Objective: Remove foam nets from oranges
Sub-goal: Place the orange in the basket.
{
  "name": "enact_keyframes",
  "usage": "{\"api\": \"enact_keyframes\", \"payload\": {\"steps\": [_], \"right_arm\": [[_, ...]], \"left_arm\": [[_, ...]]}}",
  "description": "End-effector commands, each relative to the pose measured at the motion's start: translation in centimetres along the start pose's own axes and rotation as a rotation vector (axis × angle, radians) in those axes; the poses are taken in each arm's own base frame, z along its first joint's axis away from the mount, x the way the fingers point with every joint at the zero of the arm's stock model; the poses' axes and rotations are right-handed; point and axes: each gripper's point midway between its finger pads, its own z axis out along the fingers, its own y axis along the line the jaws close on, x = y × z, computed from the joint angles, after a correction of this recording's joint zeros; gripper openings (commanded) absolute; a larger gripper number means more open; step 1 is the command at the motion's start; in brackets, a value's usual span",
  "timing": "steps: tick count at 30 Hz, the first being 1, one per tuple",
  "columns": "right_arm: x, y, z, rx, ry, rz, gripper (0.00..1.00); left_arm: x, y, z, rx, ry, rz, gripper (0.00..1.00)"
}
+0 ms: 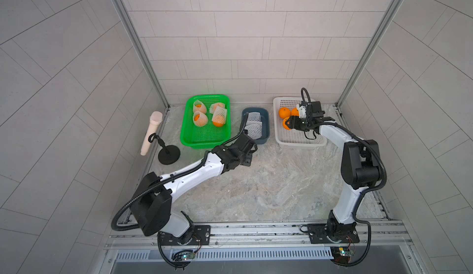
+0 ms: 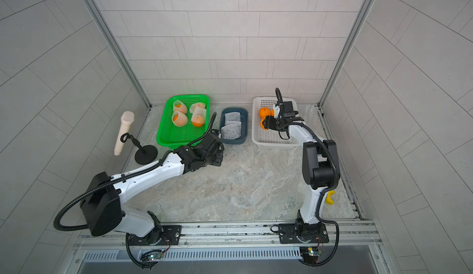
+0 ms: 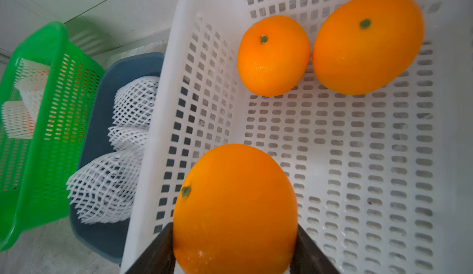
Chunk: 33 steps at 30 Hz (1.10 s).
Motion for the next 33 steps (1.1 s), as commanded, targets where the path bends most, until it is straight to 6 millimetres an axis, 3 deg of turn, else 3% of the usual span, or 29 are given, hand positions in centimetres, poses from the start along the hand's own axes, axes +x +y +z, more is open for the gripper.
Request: {"api": "enact_keyframes", "payload": {"steps": [1,8,15,22,33], "right_arm": [[-1.4,-0.1,1.3,-0.013,0.004,-0.004,0.65],[-1.3,-1.2,4.8,-0.018,0.07,0.026,0.66],[-1.0,-2.3,6.9,-0.007,0.114,0.051,0.67],[-0.7,-3.3,7.8,0.002,0.136,0.082,0.7],[-0.5,-4.3,7.5,0.018,0.143,0.105,0.8]], "left_arm": [[0.4,1.8,-1.6,-0.053,-0.033,-0.049,0.34],[1.3,3.7,-3.5,-0.096,-0.055,-0.07,0.34],[1.4,4.0,-3.8,-0.106,-0.057,-0.072,0.34],[1.3,4.0,-3.9,-0.108,-0.058,-0.074,0.34],[1.2,4.0,-3.9,-0.105,-0.056,-0.071,0.34]]}}
